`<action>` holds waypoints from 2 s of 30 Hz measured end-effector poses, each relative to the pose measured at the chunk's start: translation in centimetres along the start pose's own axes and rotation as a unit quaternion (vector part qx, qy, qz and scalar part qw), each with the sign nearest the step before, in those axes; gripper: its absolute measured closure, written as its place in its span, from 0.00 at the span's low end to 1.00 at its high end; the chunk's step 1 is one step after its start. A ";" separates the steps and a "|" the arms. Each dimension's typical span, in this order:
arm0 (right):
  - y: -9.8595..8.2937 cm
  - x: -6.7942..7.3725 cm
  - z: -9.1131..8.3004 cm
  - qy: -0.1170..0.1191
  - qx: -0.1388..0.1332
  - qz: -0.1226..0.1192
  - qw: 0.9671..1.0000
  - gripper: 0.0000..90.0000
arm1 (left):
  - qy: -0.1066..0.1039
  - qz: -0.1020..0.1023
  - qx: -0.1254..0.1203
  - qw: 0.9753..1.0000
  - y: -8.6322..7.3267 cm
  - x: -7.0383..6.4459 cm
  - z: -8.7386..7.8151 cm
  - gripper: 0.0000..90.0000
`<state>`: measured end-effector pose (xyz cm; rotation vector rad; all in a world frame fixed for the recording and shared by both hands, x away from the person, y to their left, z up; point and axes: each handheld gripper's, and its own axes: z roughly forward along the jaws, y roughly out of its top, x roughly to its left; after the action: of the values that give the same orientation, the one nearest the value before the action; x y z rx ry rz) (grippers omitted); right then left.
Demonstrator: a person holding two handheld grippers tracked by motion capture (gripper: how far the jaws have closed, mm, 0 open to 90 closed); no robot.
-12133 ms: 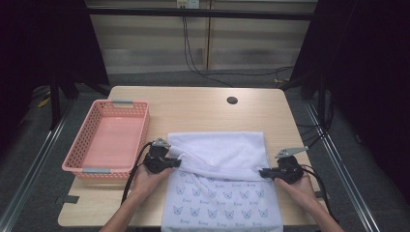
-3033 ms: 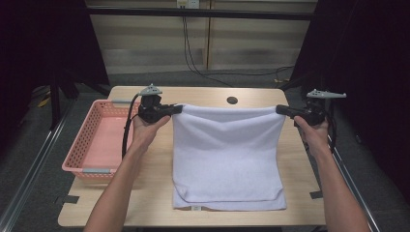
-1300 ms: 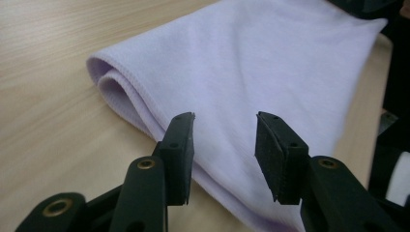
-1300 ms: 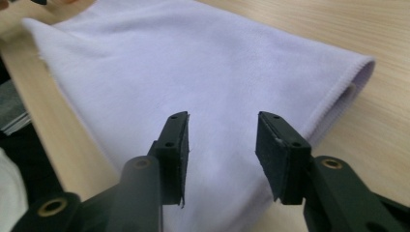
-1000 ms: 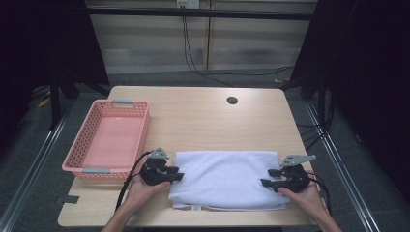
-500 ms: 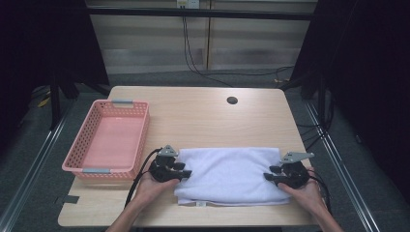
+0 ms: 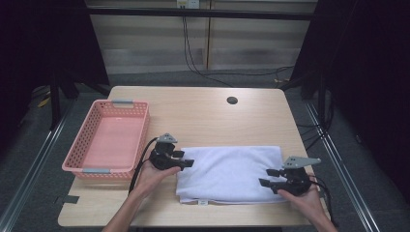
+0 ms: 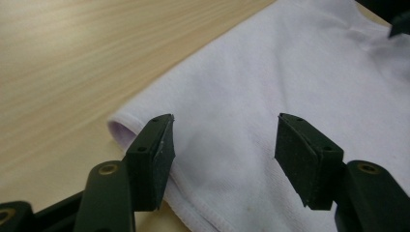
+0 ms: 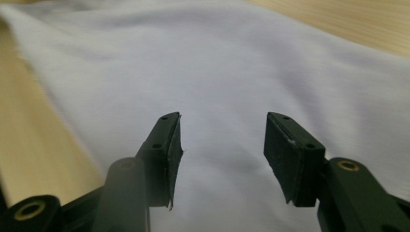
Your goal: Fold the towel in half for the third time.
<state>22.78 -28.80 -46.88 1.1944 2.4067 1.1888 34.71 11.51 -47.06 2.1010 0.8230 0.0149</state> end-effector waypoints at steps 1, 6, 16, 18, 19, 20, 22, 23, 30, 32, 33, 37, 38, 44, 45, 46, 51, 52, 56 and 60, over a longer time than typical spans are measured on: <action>0.1 0.7 0.2 0.006 0.002 -0.003 1.000 0.54 | -0.003 -0.005 -0.006 1.000 0.2 0.2 -0.1 0.43; 1.5 3.0 2.6 0.057 0.007 -0.009 0.998 0.53 | 0.005 -0.006 -0.010 1.000 0.8 1.3 0.0 0.43; 6.7 8.9 9.5 0.142 0.030 -0.076 0.987 0.49 | 0.017 -0.020 -0.006 1.000 0.1 2.2 0.4 0.41; 7.3 10.3 11.1 0.151 0.048 -0.096 0.983 0.45 | 0.017 -0.020 -0.008 1.000 0.0 2.2 0.3 0.41; 7.5 10.9 11.9 0.158 0.057 -0.099 0.981 0.43 | 0.018 -0.020 -0.008 1.000 0.0 2.1 0.2 0.41; 7.6 11.4 12.6 0.161 0.062 -0.105 0.979 0.43 | 0.020 -0.017 -0.007 1.000 0.0 2.0 0.1 0.41; 7.9 12.3 13.7 0.166 0.059 -0.111 0.978 0.42 | 0.020 -0.016 -0.010 1.000 0.0 2.0 0.0 0.41; 8.0 12.6 14.2 0.172 0.062 -0.113 0.977 0.41 | 0.020 -0.016 -0.009 1.000 0.0 2.0 0.1 0.40; 7.8 12.5 15.9 0.185 0.051 -0.100 0.976 0.40 | 0.029 -0.027 -0.008 0.999 0.0 2.8 0.2 0.40; 7.7 12.6 16.0 0.188 0.050 -0.097 0.976 0.39 | 0.028 -0.025 -0.006 0.999 0.0 2.9 0.1 0.40; 7.7 12.7 16.0 0.187 0.051 -0.098 0.976 0.39 | 0.029 -0.027 -0.008 0.999 0.0 2.9 0.1 0.40; 7.2 13.2 16.1 0.175 0.049 -0.119 0.976 0.36 | 0.035 -0.032 -0.009 0.999 -0.1 3.1 0.2 0.40; 7.0 13.4 16.0 0.168 0.046 -0.127 0.976 0.36 | 0.037 -0.033 -0.010 0.999 -0.1 3.2 0.2 0.39; 6.4 14.0 16.0 0.143 0.033 -0.172 0.974 0.36 | 0.046 -0.039 -0.010 0.998 0.3 3.7 0.5 0.38; 6.3 14.2 15.9 0.138 0.031 -0.176 0.974 0.37 | 0.047 -0.043 -0.011 0.998 0.4 3.8 0.5 0.38; 6.2 14.2 15.9 0.134 0.030 -0.185 0.973 0.37 | 0.045 -0.046 -0.012 0.998 0.4 4.0 0.6 0.37; 6.2 14.2 15.8 0.107 0.025 -0.199 0.974 0.55 | 0.053 -0.057 -0.004 0.997 0.2 4.7 1.1 0.36; 6.2 14.2 15.8 0.103 0.025 -0.200 0.974 0.59 | 0.054 -0.065 -0.007 0.996 0.1 4.7 1.3 0.36; 6.3 14.1 15.7 0.087 0.022 -0.201 0.976 0.71 | 0.052 -0.058 0.009 0.997 0.1 4.6 1.9 0.34; 6.7 13.4 15.8 0.093 0.030 -0.165 0.981 0.81 | 0.051 -0.051 0.019 0.997 0.1 4.3 2.4 0.33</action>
<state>25.66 -7.47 -50.12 0.6832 2.6588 1.1731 38.80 12.14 -49.70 2.1047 0.9971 0.0537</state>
